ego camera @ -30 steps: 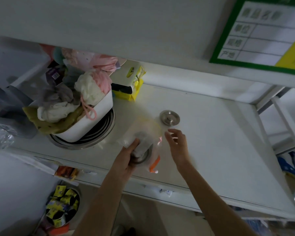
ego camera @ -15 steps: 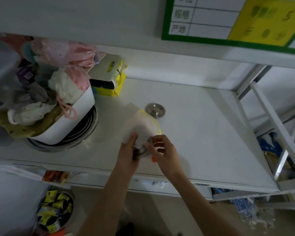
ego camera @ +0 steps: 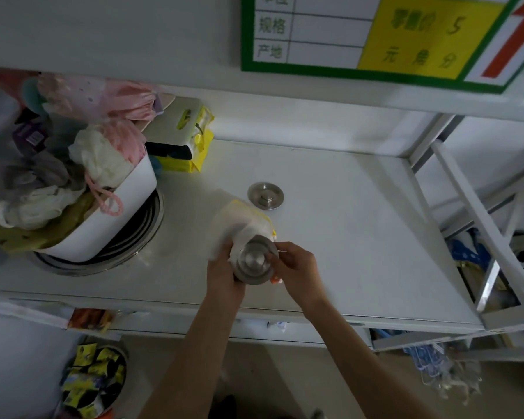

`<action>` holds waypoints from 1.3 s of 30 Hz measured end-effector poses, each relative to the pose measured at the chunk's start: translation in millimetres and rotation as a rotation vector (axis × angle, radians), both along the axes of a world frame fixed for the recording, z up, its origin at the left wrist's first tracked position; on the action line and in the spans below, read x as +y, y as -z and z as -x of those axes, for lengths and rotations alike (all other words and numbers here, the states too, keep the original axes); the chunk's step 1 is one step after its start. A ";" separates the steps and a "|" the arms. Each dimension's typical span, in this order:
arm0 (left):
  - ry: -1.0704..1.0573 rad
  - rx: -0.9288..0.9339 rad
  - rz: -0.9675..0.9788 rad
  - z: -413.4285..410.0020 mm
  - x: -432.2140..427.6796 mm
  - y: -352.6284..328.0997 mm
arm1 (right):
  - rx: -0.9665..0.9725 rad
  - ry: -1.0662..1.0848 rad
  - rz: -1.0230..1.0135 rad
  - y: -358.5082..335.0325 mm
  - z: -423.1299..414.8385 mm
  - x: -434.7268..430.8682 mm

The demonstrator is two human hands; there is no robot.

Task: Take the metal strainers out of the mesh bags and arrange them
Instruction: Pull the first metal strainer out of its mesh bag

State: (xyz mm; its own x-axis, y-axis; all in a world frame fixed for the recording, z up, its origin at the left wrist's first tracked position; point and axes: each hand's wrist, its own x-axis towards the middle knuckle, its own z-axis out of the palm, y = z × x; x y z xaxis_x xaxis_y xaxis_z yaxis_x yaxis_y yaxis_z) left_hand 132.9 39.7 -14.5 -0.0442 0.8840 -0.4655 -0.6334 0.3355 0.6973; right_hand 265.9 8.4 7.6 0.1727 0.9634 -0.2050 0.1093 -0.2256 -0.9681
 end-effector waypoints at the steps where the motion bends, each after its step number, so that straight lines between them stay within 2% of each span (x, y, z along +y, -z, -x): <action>1: 0.003 0.001 -0.009 -1.6 0.6 -1.1 | 0.022 0.015 0.012 0.3 -2.3 1.5; 6: -0.093 0.000 0.026 -3.2 5.6 -5.0 | 0.221 0.064 0.071 -6.5 -6.9 12.1; 9: -0.166 -0.018 0.009 15.4 8.8 -3.7 | 0.223 0.123 0.104 -5.6 -10.1 30.2; 13: -0.197 -0.026 -0.075 49.5 14.0 -4.7 | -0.092 0.196 0.137 14.3 -19.4 71.4; 17: -0.156 -0.008 -0.113 70.9 13.1 -10.0 | -0.366 0.113 0.204 28.8 -17.4 96.2; 24: -0.112 0.066 -0.156 69.0 6.8 -27.5 | -0.900 0.004 0.157 27.1 -17.2 105.1; 27: -0.096 0.107 -0.168 64.6 5.0 -28.8 | -0.991 -0.049 0.043 14.4 -14.3 95.2; 30: -0.064 0.112 -0.188 54.5 4.9 -31.6 | -0.852 -0.040 -0.212 -8.1 -3.3 67.9; 31: -0.053 0.116 -0.185 50.3 5.4 -31.5 | -0.779 -0.041 -0.236 -14.2 1.5 56.2; 32: -0.040 0.124 -0.185 45.5 5.2 -31.9 | -0.705 -0.054 -0.219 -18.4 5.1 45.4; 34: -0.028 0.128 -0.177 36.9 6.1 -31.7 | -0.509 -0.128 -0.058 -21.0 9.0 29.1; 36: -0.020 0.155 -0.162 27.5 6.5 -32.6 | -0.183 -0.187 0.132 -20.6 10.5 18.9; 37: -0.021 0.172 -0.153 22.2 6.3 -32.4 | -0.010 -0.159 0.179 -21.1 11.1 14.9; 39: -0.050 0.186 -0.140 12.1 4.2 -32.7 | 0.191 -0.033 0.155 -21.4 9.5 9.1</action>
